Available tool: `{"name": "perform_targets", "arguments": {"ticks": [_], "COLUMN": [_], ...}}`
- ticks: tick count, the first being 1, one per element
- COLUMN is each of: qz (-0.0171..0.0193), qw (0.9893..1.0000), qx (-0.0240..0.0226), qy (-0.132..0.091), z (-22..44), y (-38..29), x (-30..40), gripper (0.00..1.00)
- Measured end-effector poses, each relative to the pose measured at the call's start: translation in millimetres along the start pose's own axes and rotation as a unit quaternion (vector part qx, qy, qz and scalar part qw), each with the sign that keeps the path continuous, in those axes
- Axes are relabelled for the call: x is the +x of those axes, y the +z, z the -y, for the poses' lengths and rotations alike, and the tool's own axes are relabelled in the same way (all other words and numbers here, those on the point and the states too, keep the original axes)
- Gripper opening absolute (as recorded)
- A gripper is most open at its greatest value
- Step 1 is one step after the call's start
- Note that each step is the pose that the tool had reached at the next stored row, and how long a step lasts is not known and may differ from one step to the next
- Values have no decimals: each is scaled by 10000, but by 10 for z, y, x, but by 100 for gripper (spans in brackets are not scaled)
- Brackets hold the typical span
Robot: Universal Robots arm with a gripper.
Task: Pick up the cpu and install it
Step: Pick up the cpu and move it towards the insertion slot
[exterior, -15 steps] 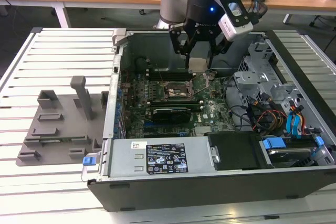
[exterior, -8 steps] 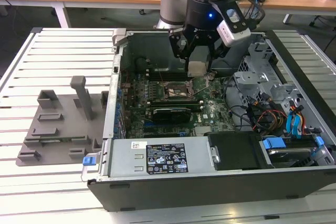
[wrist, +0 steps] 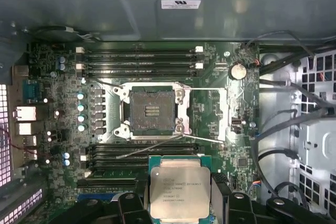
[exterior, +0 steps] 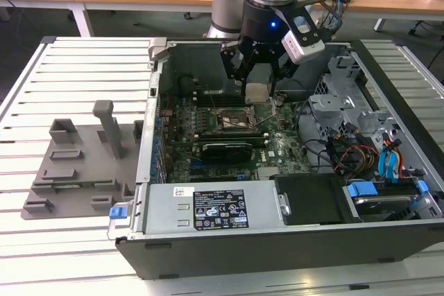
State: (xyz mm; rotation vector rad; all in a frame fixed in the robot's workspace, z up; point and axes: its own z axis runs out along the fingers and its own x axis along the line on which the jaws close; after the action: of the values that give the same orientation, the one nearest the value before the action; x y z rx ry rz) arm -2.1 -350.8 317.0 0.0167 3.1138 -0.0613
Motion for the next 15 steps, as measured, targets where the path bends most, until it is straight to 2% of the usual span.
{"name": "perform_targets", "arguments": {"ticks": [1,3,4,6,8,11,15], "qz": [1,5,5,6,7,7,7], "qw": [10000,9999,9999,9999,9999,9999,9999], "qx": [11,48,50,50,51,50,51], "qy": [-21,-102,-111,-128,-146,-154,-157], "z": [-28,-128,-140,-151,-159,-163,-165], "y": [9,44,54,80,153,227,275], "x": [8,32,34,38,40,42,44], "gripper": [55,55,55,55,55,55,55]}}
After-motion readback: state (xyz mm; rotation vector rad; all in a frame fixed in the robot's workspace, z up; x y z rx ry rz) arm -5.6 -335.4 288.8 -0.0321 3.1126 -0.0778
